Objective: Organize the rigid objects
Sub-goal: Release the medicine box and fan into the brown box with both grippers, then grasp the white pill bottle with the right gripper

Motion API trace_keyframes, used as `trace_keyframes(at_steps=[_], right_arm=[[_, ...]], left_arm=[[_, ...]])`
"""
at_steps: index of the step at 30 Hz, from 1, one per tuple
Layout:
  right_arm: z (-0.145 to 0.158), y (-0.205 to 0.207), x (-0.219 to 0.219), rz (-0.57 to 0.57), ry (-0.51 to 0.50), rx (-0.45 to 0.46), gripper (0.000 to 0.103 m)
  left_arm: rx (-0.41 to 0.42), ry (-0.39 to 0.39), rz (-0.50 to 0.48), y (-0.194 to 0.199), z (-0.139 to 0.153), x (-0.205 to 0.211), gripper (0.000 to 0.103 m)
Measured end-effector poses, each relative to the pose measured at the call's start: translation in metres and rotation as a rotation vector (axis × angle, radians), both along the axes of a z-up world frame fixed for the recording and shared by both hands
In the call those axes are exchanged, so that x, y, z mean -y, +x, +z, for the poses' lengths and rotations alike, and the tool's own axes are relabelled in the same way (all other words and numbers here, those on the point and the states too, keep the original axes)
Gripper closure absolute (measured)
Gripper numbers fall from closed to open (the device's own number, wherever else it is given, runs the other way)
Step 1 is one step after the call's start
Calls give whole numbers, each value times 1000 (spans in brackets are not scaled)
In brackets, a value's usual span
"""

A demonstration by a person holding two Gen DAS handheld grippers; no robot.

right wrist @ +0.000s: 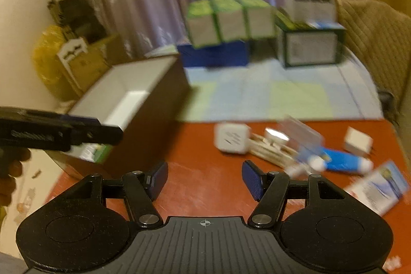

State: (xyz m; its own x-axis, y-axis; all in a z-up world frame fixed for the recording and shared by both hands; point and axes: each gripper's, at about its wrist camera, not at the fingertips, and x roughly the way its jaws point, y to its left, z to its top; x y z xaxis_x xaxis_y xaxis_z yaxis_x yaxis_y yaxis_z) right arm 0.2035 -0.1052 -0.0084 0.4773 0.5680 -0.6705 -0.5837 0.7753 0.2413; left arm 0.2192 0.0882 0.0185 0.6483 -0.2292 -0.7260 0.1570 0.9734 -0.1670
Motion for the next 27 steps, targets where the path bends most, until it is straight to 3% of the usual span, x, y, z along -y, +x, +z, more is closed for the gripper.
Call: trace_keyframes(at_steps=[14,27], right_arm=[[-20,23,92,-160,-87,-106,42],[-29,44,107,-173,-100,-93,42]], left_arm=[[-88,33,-70,26,-33,73,42],[-92,61,-65,41,-53,95,42]])
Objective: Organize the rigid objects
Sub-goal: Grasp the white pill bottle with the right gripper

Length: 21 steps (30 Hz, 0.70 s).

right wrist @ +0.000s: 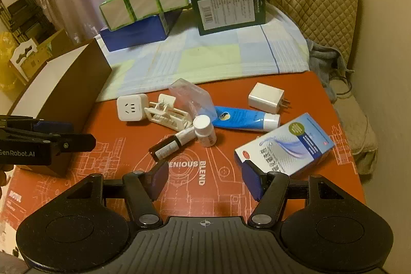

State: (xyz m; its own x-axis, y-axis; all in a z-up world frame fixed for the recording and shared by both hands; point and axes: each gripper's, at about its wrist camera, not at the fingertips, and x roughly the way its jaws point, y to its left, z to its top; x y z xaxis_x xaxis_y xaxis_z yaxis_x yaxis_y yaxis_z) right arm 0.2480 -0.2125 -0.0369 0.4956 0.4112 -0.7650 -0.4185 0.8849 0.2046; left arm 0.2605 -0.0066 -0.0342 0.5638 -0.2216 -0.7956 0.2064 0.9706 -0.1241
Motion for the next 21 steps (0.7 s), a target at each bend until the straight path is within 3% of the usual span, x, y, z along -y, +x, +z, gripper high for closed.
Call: trace_keyframes(at_steps=[11,21], right_arm=[[-27,30,-23,54,-51,80,43],[-57,59,-50,127,-128,127,60]], left_arm=[[-8,38,49,22,-24,-4,43],[-29,55,79,40,-40,-6,43]])
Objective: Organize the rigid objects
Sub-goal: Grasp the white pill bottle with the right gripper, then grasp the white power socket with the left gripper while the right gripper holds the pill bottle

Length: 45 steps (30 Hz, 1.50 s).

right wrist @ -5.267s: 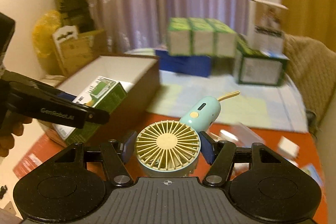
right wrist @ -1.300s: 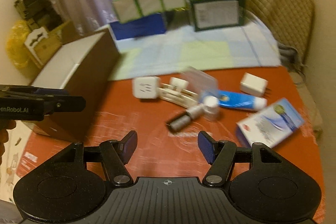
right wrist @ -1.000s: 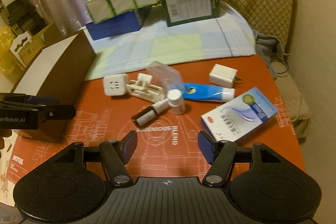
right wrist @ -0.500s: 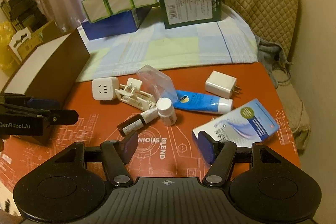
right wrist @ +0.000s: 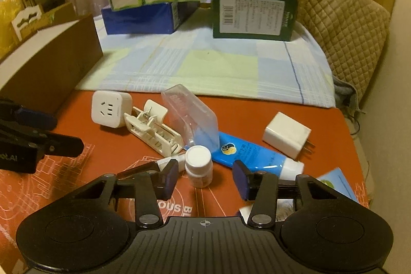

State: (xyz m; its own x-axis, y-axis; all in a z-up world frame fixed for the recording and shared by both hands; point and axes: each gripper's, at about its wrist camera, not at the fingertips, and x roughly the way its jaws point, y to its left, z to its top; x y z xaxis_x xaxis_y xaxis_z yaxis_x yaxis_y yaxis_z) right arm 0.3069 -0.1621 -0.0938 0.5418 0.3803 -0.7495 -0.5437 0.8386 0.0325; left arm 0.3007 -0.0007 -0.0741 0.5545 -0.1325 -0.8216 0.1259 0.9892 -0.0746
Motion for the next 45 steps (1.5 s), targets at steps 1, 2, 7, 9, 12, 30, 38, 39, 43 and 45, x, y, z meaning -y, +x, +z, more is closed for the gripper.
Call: trace_keyframes(at_steps=[1,2,7,9,12,30,38,39,43,45], right_arm=[[-2,2,-2,5,-3,0,60],[-4,3,-4,9,-5,1,61],[-12,9,-10,21,-31,2,67],[-14,10,-10,18,-28,-5,73],[-14,11,-9,18,-22,-8,80],[19,16,14,-81,36,36,80],[22,23,27,-137,43,38,80],[22,24,28,-143,44,37,80],[22,27,33,-163,47,36,80],[22,28,35,-169,49,34,80]], left_arm=[[-3,-1,4,2,-1,-1,43],[-4,0,9,3,-2,-1,43],[-9,-2,24,10,-5,-4,43],[-12,-1,28,13,-7,-4,43],[-13,-1,32,16,-9,-5,43],[26,-6,73,62,-14,-7,42],[-4,36,91,77,-34,-5,43],[-4,35,93,78,-36,-5,43],[5,35,99,80,-38,-5,43],[5,31,99,81,-39,-4,45]])
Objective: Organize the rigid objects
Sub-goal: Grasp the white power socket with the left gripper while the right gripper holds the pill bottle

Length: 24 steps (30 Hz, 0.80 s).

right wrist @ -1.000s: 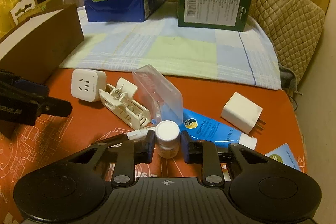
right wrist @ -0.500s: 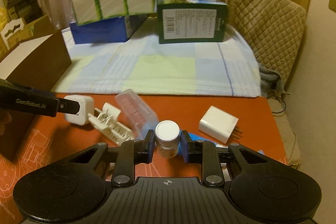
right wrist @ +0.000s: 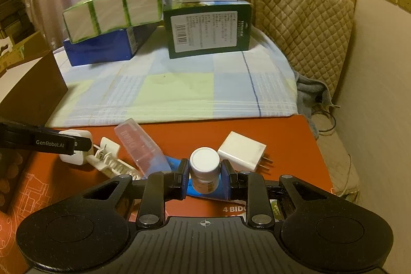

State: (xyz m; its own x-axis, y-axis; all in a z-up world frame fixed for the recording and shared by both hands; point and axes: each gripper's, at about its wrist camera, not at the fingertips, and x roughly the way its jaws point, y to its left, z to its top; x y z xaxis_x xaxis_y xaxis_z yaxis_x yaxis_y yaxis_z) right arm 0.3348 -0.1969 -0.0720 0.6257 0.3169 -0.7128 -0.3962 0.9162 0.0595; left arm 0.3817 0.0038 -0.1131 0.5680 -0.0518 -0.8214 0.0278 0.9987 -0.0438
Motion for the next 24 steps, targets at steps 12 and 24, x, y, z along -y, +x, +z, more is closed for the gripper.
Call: trace_keyframes(at_steps=[12,24], right_arm=[[1,0,-2,3,2,-2,80],[3,-7,-6,31,4,5,80]], left_arm=[[11,27,-22,-3,1,0,48],[-7,32,-15,-25,3,-6,48]])
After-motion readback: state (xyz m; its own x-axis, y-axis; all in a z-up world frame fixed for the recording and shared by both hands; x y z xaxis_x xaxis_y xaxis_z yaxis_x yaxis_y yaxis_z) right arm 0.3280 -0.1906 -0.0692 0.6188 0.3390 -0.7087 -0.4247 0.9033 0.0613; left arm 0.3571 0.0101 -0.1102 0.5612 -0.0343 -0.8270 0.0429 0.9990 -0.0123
